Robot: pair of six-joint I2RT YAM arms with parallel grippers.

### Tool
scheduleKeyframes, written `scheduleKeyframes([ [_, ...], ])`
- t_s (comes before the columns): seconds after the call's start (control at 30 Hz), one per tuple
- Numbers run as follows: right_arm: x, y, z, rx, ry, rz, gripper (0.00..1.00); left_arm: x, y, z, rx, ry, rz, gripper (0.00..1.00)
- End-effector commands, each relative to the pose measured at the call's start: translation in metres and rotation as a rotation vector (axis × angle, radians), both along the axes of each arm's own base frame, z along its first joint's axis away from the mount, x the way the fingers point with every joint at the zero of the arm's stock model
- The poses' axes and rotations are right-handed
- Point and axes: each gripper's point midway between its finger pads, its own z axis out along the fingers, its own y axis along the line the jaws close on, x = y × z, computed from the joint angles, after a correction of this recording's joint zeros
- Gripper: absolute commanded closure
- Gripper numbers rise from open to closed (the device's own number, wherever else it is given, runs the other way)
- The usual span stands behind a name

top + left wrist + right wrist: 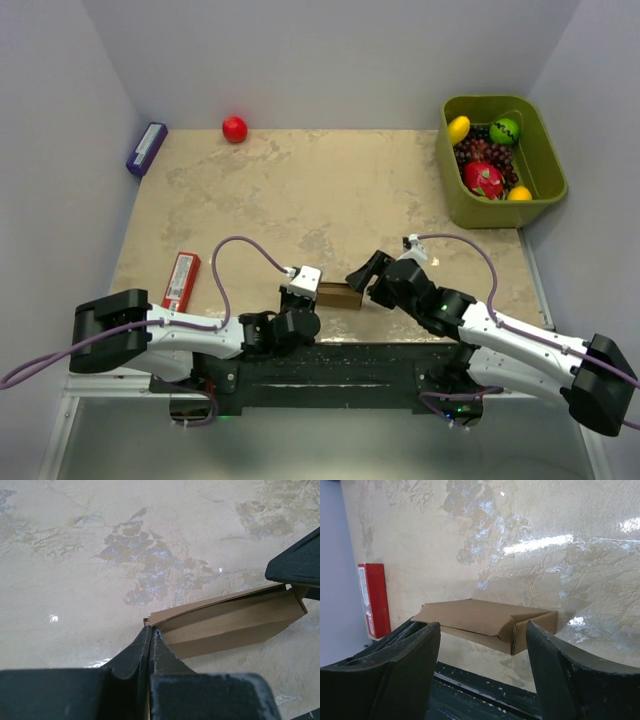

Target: Fold the paper box

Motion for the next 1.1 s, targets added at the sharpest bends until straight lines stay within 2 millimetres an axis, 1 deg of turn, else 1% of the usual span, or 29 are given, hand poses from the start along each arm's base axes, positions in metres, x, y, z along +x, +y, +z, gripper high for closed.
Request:
scheduleKeyframes([
  [0.0, 0.007, -0.003, 0.003, 0.02, -0.019, -0.057, 0.28, -0.019, 0.015, -0.045, 0.159, 0.107, -0.066, 1.0],
  [0.47, 0.006, -0.008, -0.01, 0.005, -0.001, -0.077, 0.3, -0.02, 0.017, -0.047, 0.161, 0.111, -0.064, 1.0],
  [0.7, 0.005, -0.011, -0.014, -0.016, 0.003, -0.083, 0.3, -0.021, 0.015, -0.047, 0.155, 0.11, -0.067, 1.0],
  [0.9, 0.004, -0.014, -0.013, -0.013, 0.006, -0.088, 0.32, -0.021, 0.013, -0.047, 0.157, 0.111, -0.074, 1.0],
  [1.07, 0.001, -0.017, -0.017, -0.015, 0.016, -0.092, 0.34, -0.021, 0.012, -0.047, 0.161, 0.113, -0.077, 1.0],
])
